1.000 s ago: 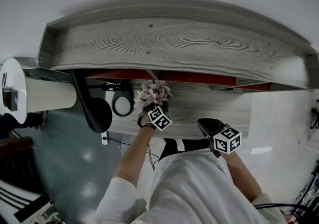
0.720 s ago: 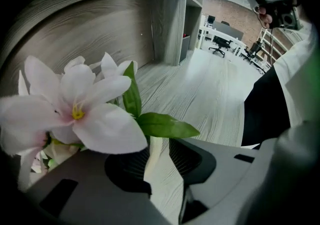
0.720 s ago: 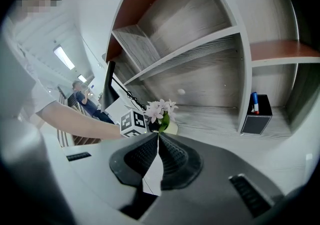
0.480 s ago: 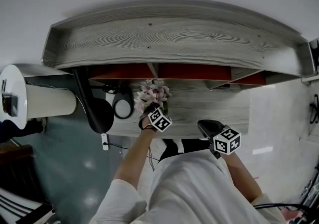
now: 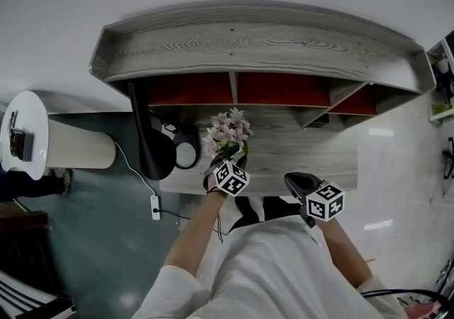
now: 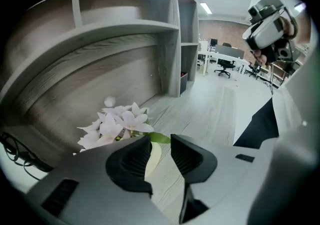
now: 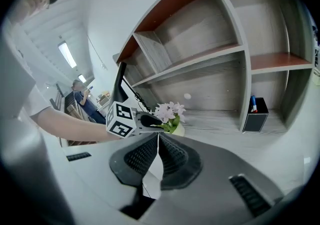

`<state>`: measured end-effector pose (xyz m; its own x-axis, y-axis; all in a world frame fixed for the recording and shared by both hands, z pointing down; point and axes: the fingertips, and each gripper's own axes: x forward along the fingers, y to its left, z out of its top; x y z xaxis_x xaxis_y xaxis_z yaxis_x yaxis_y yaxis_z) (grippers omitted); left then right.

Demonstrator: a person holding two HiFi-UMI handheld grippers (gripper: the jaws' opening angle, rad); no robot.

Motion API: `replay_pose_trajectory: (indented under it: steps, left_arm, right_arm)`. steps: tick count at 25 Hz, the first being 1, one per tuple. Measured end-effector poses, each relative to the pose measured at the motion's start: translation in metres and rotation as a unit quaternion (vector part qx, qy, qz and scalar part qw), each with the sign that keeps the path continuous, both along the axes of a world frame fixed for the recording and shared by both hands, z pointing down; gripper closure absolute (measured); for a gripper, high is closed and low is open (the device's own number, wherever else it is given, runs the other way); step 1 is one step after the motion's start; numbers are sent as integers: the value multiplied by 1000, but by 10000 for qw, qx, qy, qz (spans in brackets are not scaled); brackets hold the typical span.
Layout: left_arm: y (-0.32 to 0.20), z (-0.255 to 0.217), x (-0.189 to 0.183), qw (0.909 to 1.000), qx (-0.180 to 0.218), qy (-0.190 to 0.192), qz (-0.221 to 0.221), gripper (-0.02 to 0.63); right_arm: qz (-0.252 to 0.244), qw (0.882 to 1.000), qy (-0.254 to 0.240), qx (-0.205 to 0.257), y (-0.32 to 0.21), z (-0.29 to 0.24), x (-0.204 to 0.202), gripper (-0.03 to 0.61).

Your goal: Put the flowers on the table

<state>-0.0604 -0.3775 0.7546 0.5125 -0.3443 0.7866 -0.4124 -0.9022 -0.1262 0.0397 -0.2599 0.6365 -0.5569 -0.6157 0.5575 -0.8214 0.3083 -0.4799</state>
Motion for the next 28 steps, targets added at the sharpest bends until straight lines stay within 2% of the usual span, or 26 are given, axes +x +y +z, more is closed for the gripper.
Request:
replay_pose_trajectory:
  steps: [2, 6, 11, 16, 19, 21, 24, 28]
  left_arm:
    - [9, -17, -6, 9998, 106, 182, -27, 481]
    - [27, -51, -22, 9972, 408, 585, -204, 566]
    - [50, -81, -44, 9928, 677, 916, -384, 594]
    - [72, -107, -67, 9838, 940, 1306, -797, 603]
    - [90, -115, -77, 9794, 897, 1468, -1060, 603]
    - [105, -124, -78, 9734, 790, 1773, -1214, 603]
    - [130, -151, -76, 9578, 885, 2370, -1366, 603]
    - [161, -163, -80, 9466, 918, 2531, -1773, 603]
  right_arm:
    - [68, 10000, -4, 71, 6, -4, -5, 558]
    - [162, 9997, 31, 201, 24, -10, -15, 558]
    - [276, 9992, 29, 284, 50, -14, -23, 558]
    - [262, 9991, 36, 330, 68, -14, -20, 558]
    - [203, 9990, 13, 392, 74, -18, -18, 558]
    - [141, 9990, -25, 434, 80, -21, -17, 558]
    - [16, 9988, -83, 488, 87, -24, -14, 558]
    - [-170, 9983, -125, 537, 103, -29, -6, 558]
